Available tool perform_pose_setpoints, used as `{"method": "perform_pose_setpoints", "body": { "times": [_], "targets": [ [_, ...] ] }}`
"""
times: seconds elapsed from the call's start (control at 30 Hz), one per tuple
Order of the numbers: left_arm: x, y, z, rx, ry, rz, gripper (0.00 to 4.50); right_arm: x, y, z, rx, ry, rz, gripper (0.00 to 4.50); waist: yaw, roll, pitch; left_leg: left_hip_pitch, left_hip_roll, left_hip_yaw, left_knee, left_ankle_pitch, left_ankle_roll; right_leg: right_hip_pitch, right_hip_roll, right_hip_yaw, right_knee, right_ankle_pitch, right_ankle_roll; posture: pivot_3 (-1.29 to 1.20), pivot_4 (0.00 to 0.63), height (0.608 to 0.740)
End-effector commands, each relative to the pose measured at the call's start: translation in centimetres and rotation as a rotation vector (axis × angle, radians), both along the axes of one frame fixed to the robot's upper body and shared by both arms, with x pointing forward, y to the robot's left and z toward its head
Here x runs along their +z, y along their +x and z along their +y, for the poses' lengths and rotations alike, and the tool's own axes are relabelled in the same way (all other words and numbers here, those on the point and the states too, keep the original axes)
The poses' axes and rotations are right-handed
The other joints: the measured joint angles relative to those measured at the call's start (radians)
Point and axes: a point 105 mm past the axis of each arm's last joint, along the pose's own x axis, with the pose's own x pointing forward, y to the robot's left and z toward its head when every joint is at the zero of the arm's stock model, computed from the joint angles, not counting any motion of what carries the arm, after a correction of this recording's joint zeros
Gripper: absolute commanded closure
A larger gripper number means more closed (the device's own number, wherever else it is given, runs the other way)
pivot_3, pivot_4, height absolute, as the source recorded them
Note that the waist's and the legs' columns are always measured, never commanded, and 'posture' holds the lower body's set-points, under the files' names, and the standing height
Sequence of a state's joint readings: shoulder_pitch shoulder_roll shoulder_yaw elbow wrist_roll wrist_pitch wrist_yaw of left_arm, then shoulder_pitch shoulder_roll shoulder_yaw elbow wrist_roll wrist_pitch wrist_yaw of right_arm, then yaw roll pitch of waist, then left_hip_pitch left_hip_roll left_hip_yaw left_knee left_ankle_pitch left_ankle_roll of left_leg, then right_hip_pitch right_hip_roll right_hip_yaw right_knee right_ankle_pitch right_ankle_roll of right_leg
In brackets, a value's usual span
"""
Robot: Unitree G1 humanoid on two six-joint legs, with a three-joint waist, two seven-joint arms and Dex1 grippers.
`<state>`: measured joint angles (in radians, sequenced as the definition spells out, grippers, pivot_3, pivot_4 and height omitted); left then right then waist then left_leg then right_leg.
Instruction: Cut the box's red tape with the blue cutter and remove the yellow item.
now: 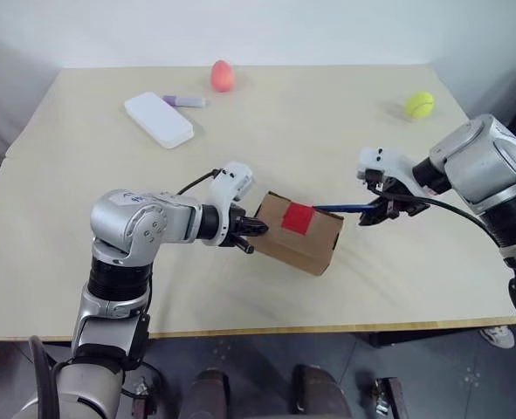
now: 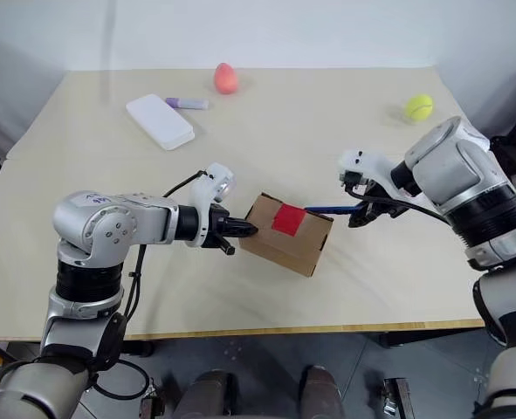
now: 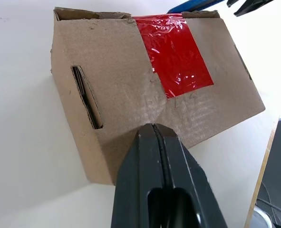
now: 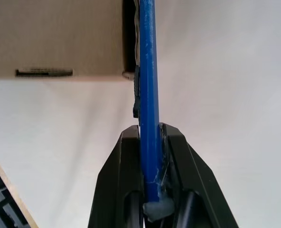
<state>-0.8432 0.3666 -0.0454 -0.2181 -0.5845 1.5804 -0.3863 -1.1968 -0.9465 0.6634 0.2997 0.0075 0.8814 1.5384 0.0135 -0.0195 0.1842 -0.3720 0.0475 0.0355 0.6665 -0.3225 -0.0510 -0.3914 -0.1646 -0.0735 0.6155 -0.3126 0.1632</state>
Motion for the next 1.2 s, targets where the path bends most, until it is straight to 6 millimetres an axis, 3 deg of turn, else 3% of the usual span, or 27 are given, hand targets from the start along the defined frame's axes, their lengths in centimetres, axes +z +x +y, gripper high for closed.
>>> {"method": "perform_pose_setpoints", "body": {
  "times": [0.03, 0.27, 0.4, 0.73, 1.2],
  "targets": [
    [-1.9, 0.4, 0.8, 0.058, 0.059, 0.063, 4.50, 1.1, -0.9, 0.1, 0.039, 0.023, 0.029, 4.33, 0.000, 0.000, 0.000, 0.000, 0.000, 0.000, 0.000, 0.000, 0.000, 0.000, 0.000, 0.000, 0.000, 0.000, 0.000, 0.00, 0.150, 0.740],
    [-1.8, 0.4, 0.7, 0.059, 0.055, 0.058, 4.50, 2.9, -0.1, 0.8, 0.007, 0.103, -0.044, 4.33, 0.000, 0.000, 0.000, 0.000, 0.000, 0.000, 0.000, 0.000, 0.000, 0.000, 0.000, 0.000, 0.000, 0.000, 0.000, 0.00, 0.150, 0.740],
    [-1.8, 0.4, 0.8, 0.059, 0.056, 0.058, 4.50, 3.9, -0.7, 1.5, -0.007, 0.173, -0.061, 4.33, 0.004, 0.000, 0.000, 0.000, 0.000, 0.000, 0.000, 0.000, 0.000, 0.000, 0.000, 0.000, 0.000, 0.000, 0.000, 0.00, 0.150, 0.740],
    [-1.7, 0.6, 0.6, 0.050, 0.059, 0.055, 4.50, 2.4, -1.9, 1.2, -0.019, 0.160, -0.028, 4.33, 0.009, 0.000, 0.000, 0.000, 0.000, 0.000, 0.000, 0.000, 0.000, 0.000, 0.000, 0.000, 0.000, 0.000, 0.000, 0.00, 0.150, 0.740],
    [-1.9, 0.4, 0.4, 0.041, 0.057, 0.054, 4.50, -0.1, -0.9, -0.8, -0.118, 0.128, -0.017, 4.33, 0.009, 0.000, 0.000, 0.000, 0.000, 0.000, 0.001, 0.000, 0.000, 0.000, 0.000, 0.000, 0.000, 0.000, 0.000, 0.00, 0.150, 0.740]
  ]
}}
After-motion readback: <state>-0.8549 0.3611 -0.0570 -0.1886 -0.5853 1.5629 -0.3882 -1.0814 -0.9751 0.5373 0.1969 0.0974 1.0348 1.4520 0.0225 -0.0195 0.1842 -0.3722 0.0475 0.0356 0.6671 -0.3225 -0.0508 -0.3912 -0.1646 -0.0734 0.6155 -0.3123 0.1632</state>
